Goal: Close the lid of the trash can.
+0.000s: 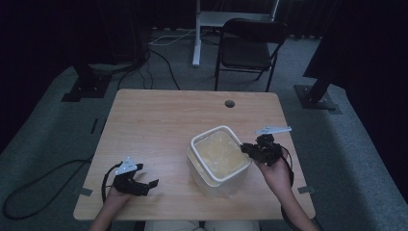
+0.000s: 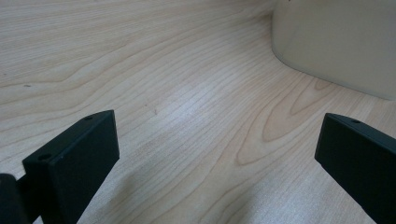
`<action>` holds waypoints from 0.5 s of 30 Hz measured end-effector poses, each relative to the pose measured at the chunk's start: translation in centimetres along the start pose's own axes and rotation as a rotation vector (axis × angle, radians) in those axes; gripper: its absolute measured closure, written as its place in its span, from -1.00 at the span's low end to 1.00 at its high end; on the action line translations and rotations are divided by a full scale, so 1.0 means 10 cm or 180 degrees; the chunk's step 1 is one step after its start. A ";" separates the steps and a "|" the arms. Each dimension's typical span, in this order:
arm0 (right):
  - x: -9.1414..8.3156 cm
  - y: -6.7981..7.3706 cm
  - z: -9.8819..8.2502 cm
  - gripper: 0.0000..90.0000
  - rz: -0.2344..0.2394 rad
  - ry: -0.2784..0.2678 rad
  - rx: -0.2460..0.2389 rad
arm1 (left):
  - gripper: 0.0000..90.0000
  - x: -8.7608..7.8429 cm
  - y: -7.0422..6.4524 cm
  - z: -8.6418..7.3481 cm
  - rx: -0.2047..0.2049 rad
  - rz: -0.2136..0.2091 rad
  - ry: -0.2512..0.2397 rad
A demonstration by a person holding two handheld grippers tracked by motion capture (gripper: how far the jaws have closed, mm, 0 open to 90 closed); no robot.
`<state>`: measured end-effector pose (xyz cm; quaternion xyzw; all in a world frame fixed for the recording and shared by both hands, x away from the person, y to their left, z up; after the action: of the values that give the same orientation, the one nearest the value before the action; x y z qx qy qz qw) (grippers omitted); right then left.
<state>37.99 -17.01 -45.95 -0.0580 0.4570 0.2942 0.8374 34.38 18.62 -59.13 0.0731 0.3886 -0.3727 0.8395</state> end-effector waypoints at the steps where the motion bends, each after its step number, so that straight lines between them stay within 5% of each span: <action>1: 0.00 0.01 0.00 0.81 -0.0021 -0.0007 -0.0023 | -0.99 0.00 0.00 0.00 -0.0004 0.0000 0.0005; 15: 0.09 0.05 0.00 0.74 -0.0039 0.0036 -0.0030 | -0.99 0.00 0.00 0.00 0.0002 0.0000 0.0007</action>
<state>38.13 -16.20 -46.59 -0.0664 0.4600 0.2907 0.8363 34.34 18.64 -59.14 0.0737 0.3895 -0.3727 0.8390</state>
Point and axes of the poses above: each handheld gripper's, and its own axes: x roughly forward along the jaws, z roughly out of its top, y roughly to its left, the point moved 9 cm from there along x, roughly forward along the jaws, and after that the axes turned 11 degrees about y, right-handed, at the moved point
